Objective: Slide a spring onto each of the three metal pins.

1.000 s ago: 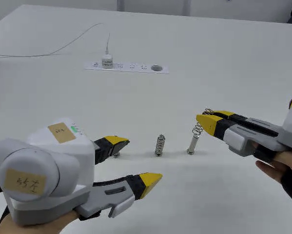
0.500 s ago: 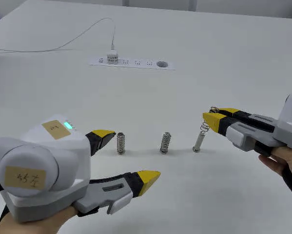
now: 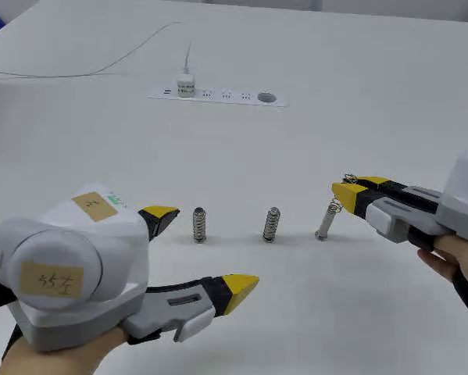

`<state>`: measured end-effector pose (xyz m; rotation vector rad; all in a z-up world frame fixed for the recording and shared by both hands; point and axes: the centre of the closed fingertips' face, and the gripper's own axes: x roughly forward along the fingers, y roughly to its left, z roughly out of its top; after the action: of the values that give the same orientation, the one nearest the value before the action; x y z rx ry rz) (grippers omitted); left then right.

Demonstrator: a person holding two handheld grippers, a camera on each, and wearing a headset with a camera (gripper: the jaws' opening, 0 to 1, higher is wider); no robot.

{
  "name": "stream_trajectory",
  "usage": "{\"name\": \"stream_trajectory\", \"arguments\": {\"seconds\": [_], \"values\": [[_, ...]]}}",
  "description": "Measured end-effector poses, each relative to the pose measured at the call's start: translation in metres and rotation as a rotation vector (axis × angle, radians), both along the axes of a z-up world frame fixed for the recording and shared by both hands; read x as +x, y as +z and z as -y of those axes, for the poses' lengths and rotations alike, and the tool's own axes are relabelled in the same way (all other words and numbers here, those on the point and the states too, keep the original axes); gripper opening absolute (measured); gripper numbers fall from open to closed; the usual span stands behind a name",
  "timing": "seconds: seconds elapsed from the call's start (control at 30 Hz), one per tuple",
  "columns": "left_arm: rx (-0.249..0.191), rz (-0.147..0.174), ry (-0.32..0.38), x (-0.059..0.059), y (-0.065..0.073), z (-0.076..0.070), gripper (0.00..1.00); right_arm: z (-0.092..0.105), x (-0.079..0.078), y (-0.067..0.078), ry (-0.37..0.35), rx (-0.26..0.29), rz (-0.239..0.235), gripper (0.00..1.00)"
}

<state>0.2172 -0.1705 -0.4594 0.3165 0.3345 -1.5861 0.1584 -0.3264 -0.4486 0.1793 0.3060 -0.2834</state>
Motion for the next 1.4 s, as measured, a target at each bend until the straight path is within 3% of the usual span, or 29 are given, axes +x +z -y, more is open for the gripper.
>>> {"name": "stream_trajectory", "arguments": {"seconds": [0.3,0.63,0.87,1.4], "values": [[0.017,0.004,0.005,0.002,-0.004,-0.001,0.76,-0.001,0.001,-0.006,-0.003,0.020,-0.002,0.12],[0.026,0.003,-0.001,0.001,-0.006,-0.002,0.75,-0.004,0.003,-0.008,0.004,-0.019,-0.026,0.12],[0.025,0.005,-0.002,0.000,-0.005,-0.002,0.75,-0.006,0.002,-0.015,0.024,-0.066,-0.075,0.12],[0.019,-0.001,-0.012,-0.003,-0.004,-0.001,0.74,-0.008,0.003,-0.030,0.031,-0.056,-0.113,0.12]]}}
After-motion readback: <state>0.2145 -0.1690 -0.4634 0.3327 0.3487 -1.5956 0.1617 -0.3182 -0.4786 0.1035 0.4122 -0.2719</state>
